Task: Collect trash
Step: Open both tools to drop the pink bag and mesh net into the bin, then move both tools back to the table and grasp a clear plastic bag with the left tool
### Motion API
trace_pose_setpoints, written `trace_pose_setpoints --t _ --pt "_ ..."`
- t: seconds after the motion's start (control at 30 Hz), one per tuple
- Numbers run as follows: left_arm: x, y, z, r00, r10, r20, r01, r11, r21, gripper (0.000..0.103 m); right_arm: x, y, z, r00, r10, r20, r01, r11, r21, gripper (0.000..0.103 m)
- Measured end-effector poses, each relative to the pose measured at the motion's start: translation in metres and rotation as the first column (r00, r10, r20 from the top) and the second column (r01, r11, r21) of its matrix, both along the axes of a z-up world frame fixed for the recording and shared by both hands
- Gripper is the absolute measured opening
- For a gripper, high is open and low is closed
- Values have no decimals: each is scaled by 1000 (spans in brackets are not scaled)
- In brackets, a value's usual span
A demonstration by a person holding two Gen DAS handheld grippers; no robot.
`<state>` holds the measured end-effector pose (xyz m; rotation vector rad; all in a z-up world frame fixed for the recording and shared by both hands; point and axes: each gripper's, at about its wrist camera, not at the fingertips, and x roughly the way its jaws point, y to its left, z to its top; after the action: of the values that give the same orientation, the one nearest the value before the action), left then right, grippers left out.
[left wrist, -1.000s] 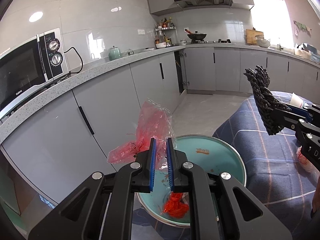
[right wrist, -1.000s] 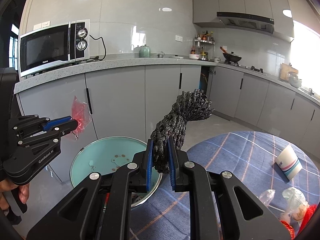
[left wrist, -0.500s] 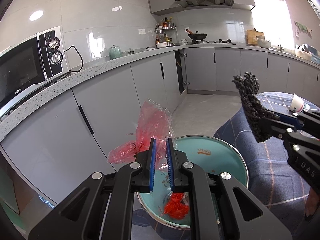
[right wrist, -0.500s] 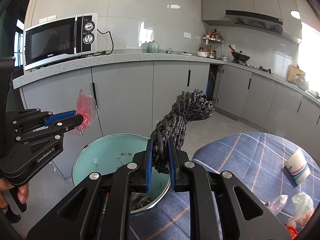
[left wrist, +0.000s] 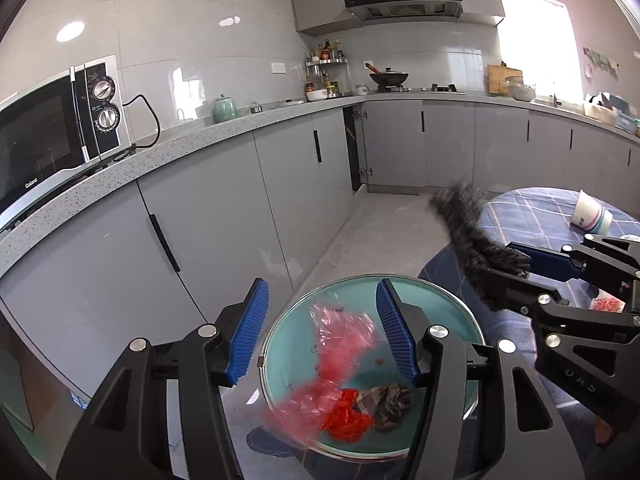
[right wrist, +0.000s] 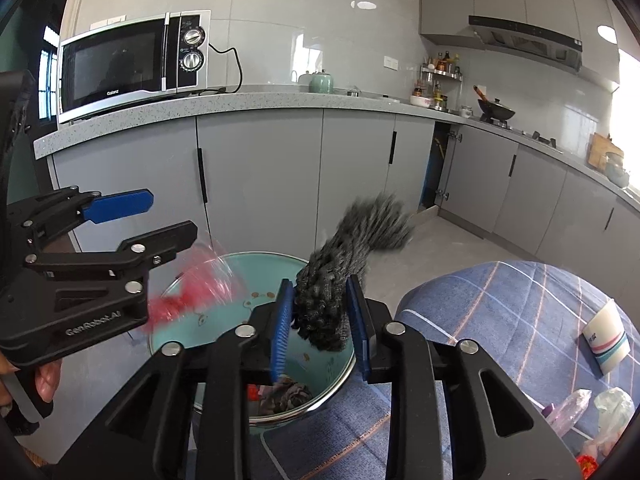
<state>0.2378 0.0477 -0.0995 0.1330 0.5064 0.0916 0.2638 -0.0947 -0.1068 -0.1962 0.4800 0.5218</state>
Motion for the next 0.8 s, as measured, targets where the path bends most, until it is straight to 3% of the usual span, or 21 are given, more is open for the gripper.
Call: trace_pose_setpoints --t 0.1,0.23,0.4,0.6,0.8 --pt "1 2 0 1000 14 -3 -14 1000 4 60 1 -2 0 1000 -1 -8 1 1000 9 38" --pt "2 6 -1 999 31 -9 -31 1000 4 63 0 -4 1 1000 -11 -4 11 1000 12 38" --pt "-2 6 2 999 52 9 -52 999 3 80 -4 -9 3 1000 -28 2 28 1000 14 40" --pt "-8 -5 5 1000 28 4 -28 1000 1 81 -17 -27 10 997 -76 10 75 997 17 41" --pt "-18 -45 7 998 -56 -2 56 998 28 83 -43 -67 24 984 -174 31 173 985 19 46"
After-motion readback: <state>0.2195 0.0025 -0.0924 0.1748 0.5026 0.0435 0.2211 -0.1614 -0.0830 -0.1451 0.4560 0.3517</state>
